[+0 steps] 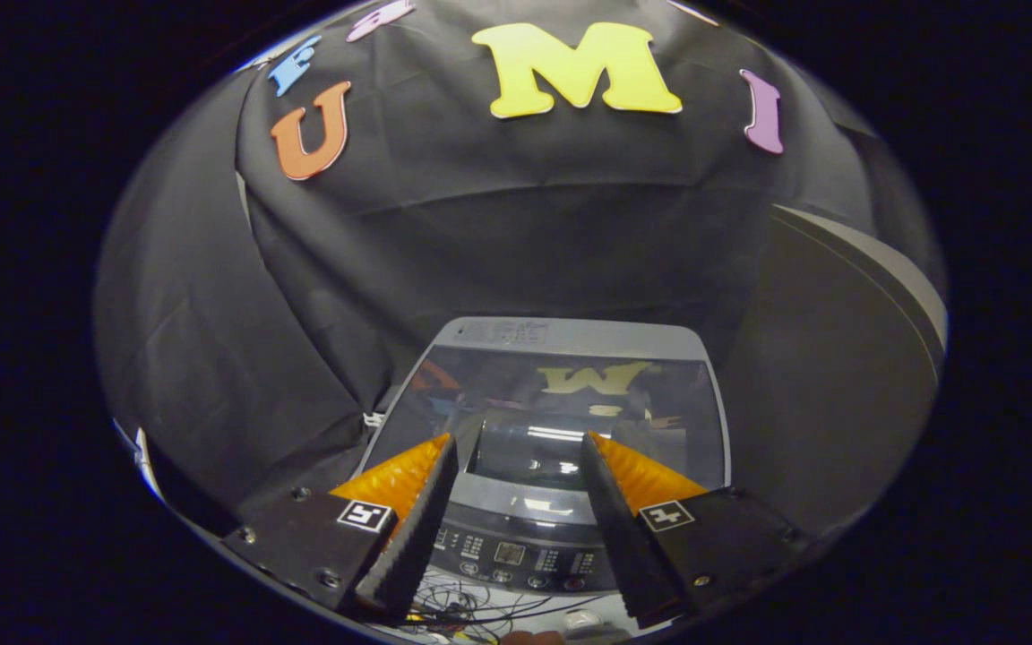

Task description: Put the clothes into the washing machine and then close the washing machine lid.

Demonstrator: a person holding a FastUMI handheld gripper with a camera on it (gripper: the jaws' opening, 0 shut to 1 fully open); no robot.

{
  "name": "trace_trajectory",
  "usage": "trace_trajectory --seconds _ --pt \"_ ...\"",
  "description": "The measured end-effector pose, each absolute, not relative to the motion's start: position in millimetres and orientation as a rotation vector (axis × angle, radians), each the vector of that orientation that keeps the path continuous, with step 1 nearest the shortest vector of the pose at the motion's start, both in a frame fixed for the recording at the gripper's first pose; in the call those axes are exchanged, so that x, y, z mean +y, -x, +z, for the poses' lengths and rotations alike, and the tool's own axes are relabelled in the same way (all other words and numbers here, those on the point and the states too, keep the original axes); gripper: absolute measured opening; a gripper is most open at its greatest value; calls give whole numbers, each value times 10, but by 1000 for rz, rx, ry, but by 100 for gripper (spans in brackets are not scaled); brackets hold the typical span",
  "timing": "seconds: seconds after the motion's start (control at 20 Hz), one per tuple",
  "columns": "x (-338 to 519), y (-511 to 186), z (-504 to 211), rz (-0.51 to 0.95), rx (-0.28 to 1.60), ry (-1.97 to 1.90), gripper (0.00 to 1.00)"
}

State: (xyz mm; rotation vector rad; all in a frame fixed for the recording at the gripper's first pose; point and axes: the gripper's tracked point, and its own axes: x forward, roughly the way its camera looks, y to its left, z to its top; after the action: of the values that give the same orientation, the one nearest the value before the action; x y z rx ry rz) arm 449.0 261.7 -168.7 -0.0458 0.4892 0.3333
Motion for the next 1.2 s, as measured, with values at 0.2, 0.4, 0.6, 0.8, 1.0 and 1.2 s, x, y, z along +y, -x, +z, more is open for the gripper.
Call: trace_trajectory --seconds 0.2,0.4,0.6,0.8,1.0,1.2 --pt "2403 -4008 -1257 371 366 24 86" --pt "1684 -3293 -723 345 202 67 86" --pt "637 -2546 -378 247 102 143 93" --pt "-377 -1779 -119 130 38 158 100" --pt "-1049 -1192 85 64 -27 155 100" --pt "-1466 -741 82 69 -32 124 100"
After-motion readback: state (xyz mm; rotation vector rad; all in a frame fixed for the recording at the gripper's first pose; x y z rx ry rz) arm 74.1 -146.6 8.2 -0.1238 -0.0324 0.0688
